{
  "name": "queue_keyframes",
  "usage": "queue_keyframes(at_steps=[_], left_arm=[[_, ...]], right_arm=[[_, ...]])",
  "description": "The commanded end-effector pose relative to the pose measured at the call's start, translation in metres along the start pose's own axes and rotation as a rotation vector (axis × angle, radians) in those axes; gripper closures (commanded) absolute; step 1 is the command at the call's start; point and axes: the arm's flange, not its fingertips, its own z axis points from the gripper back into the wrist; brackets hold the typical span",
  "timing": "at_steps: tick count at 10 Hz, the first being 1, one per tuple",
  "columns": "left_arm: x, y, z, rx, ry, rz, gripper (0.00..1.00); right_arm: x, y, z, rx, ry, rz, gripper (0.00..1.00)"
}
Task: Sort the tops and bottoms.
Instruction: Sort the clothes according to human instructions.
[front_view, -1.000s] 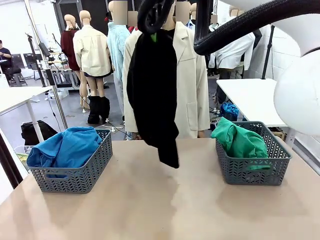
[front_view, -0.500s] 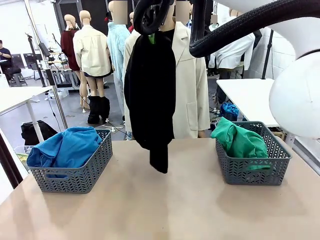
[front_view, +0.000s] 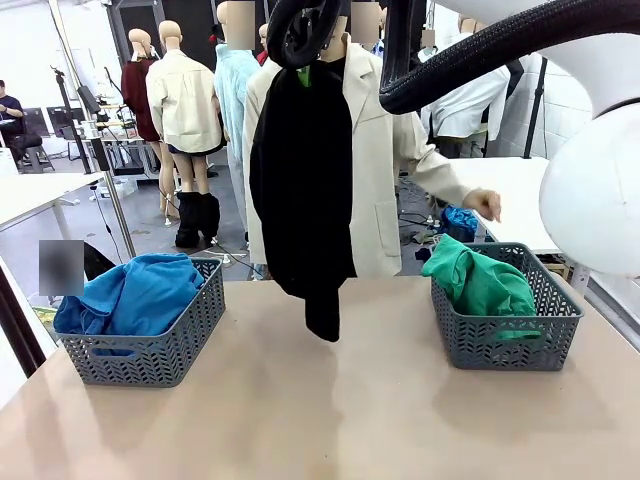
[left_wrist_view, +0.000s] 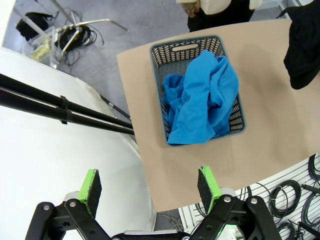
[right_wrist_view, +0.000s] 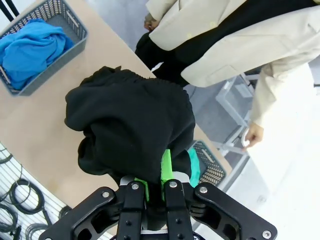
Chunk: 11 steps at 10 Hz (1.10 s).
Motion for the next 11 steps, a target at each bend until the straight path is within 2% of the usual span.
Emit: queue_keyframes(at_steps=[1,11], left_arm=[[0.0004,0.0009,0.0013,-0.001,0.008,0.006,0.0],[0.0004,0.0009,0.0013,-0.001,0.008,0.006,0.0]], right_arm=[[-0.0006,-0.0015,0.0047,-0.008,-0.01,-0.002,1.0],[-0.0006,-0.0015,0.0047,-0.008,-0.01,-0.002,1.0]])
